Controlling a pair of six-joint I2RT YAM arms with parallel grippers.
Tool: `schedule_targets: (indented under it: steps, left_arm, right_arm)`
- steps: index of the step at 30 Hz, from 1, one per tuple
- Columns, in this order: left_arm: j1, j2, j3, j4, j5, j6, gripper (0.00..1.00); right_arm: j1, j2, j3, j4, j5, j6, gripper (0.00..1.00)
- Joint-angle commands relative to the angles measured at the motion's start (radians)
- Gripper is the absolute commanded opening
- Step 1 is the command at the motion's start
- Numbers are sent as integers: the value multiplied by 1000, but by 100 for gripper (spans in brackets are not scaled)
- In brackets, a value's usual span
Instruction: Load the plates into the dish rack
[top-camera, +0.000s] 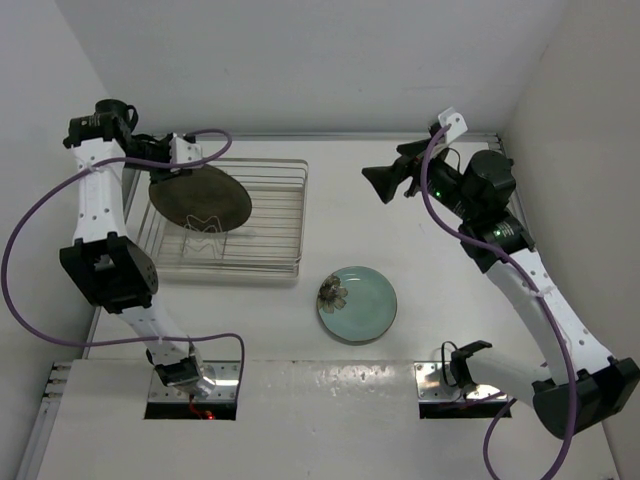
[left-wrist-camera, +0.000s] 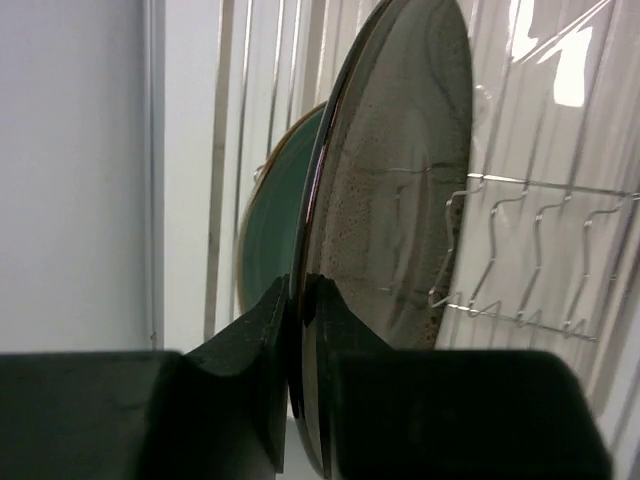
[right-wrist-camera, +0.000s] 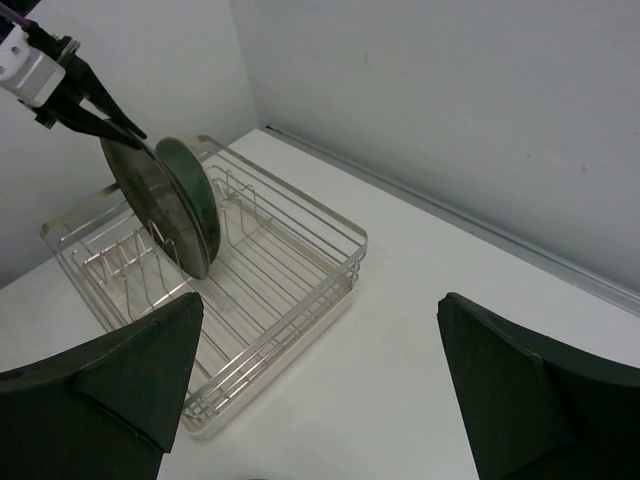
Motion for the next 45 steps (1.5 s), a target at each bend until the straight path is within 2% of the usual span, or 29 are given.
schedule_targets:
  steps: [1, 4, 6, 7, 12, 14, 15, 16, 18, 19, 21, 22, 23, 25, 27, 28, 32, 36, 38, 39, 41, 42, 44, 45]
  left_arm:
    - [19, -2, -16, 261, 6, -14, 19]
    - [19, -22, -62, 356, -4, -82, 30]
    - [19, -36, -86, 420, -22, -114, 34]
    - [19, -36, -96, 431, -22, -136, 40]
    - [19, -45, -96, 460, -31, -183, 48]
    - [19, -55, -80, 460, -19, -216, 56]
    - [19, -56, -51, 460, -4, -232, 61]
    - [19, -56, -32, 471, -4, -271, 83]
    - [19, -66, 23, 515, 7, -329, 98]
    - [19, -66, 57, 581, 7, -426, 100]
    - [19, -77, 84, 625, -8, -565, 100]
    - [28, -77, 97, 717, -18, -646, 100]
    - [28, -86, 109, 757, -28, -793, 100]
    - [28, -97, 118, 857, -41, -922, 100]
    - [28, -121, 118, 906, -41, -1111, 100]
    - [28, -137, 118, 945, -21, -1251, 100]
    - [1, -180, 71, 956, 88, -1447, 100]
    - [-50, -226, -9, 956, 214, -1515, 100]
    - [-79, -240, -56, 921, 225, -1515, 100]
    - [-128, -240, -56, 881, 211, -1453, 100]
    - [-204, -249, -84, 740, 124, -1365, 100]
    - [-302, -249, -99, 703, 79, -1298, 100]
    - [-420, -237, -160, 614, -74, -1238, 100]
    - [-533, -237, -194, 605, -121, -1210, 100]
  right_arm:
    - [5, -8, 17, 34, 11, -13, 99]
    - [5, 12, 30, -4, 19, -4, 99]
    - [3, 29, 51, -43, 26, -1, 99]
    - [6, 41, 56, -79, 26, 1, 99]
    - [8, 63, 57, -112, 29, 21, 99]
    - [8, 68, 50, -133, 32, 26, 99]
    - [8, 69, 48, -141, 39, 39, 99]
    - [8, 84, 48, -156, 61, 42, 99]
    - [8, 121, 66, -234, 80, 58, 99]
    - [11, 140, 74, -303, 123, 64, 99]
    - [9, 156, 82, -334, 135, 68, 99]
    - [8, 158, 82, -353, 144, 81, 99]
    - [8, 158, 74, -357, 149, 84, 99]
    - [6, 146, 38, -342, 157, 95, 99]
    - [8, 122, 15, -321, 161, 101, 99]
    - [9, 112, 4, -316, 174, 101, 99]
    - [5, 82, -19, -334, 200, 92, 99]
    - [2, 36, -55, -354, 220, 79, 99]
    - [-4, 2, -85, -351, 226, 79, 99]
    - [-8, -7, -93, -353, 235, 79, 99]
    - [-11, -35, -117, -354, 249, 87, 99]
    - [-12, -41, -124, -354, 253, 95, 99]
    - [-18, -60, -142, -356, 272, 113, 99]
    - [-23, -63, -145, -354, 279, 128, 99]
